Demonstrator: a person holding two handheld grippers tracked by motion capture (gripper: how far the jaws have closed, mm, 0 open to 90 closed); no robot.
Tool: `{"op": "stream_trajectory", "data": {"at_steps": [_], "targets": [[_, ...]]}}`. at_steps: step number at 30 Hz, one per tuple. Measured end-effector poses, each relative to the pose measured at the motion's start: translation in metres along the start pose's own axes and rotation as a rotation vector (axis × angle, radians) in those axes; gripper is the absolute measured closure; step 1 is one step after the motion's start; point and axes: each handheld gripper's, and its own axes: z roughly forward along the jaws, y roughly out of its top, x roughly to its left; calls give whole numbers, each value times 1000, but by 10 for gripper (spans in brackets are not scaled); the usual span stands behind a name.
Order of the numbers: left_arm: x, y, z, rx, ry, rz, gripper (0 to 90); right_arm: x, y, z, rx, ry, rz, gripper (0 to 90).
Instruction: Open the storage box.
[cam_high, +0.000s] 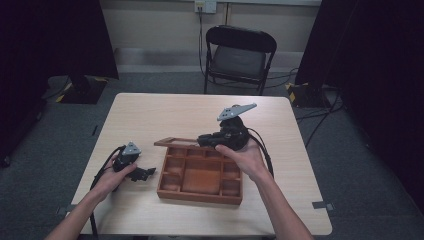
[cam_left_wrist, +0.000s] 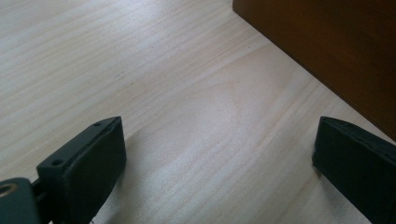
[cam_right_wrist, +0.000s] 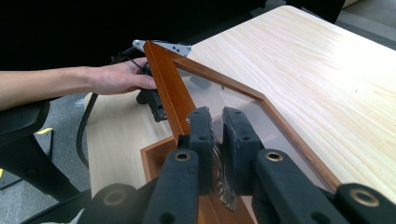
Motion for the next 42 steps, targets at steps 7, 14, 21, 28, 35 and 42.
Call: {"op": "stream_trajectory", "data": {"at_steps": [7, 14, 21, 28, 35, 42], "targets": [[0, 0, 0, 0, 0, 0, 23, -2, 5, 0, 4, -6, 1, 832], [0, 0, 0, 0, 0, 0, 23, -3, 8, -2, -6, -25, -9, 842], [0, 0, 0, 0, 0, 0, 23, -4, 11, -2, -5, -29, -11, 844], [0, 0, 0, 0, 0, 0, 23, -8, 14, -3, -15, -29, 6, 844], [0, 0, 0, 0, 0, 0, 23, -10, 15, -3, -24, -29, 15, 843], [0, 0, 0, 0, 0, 0, 23, -12, 18, -3, -30, -36, 21, 842]]}}
